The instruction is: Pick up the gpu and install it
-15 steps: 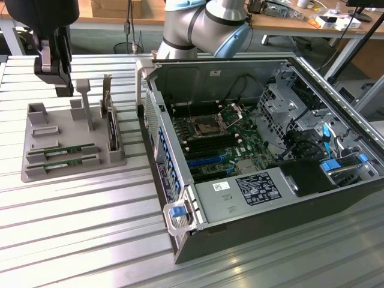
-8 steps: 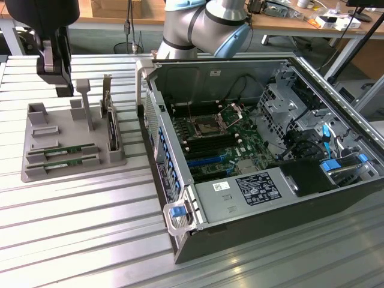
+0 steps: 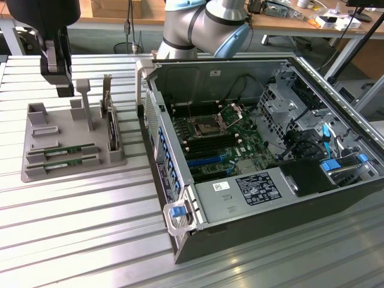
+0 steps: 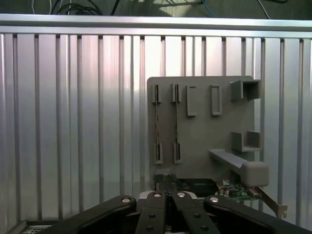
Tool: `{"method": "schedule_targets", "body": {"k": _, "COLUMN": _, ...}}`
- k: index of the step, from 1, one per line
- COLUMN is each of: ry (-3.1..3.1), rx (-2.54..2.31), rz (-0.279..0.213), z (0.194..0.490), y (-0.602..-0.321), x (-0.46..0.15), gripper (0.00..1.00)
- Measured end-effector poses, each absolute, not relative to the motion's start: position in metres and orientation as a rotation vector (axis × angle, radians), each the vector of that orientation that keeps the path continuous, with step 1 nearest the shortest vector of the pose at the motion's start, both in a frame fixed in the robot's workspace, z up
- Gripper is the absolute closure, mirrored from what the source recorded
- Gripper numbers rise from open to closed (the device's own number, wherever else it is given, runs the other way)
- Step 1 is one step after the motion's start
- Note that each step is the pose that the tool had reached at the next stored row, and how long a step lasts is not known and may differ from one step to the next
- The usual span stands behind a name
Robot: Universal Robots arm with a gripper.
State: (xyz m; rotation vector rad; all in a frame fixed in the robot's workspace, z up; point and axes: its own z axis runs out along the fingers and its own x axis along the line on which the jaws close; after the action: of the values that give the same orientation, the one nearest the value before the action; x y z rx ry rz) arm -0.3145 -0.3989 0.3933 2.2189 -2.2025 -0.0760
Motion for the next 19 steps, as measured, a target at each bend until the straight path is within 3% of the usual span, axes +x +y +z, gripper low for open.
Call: {"method": "schedule_targets", "body": {"k": 19, "ry": -2.085, "rx": 2.326, "rz": -0.075, "z": 0.3933, "y": -0.399, "x": -0.3128, "gripper": 0.89}}
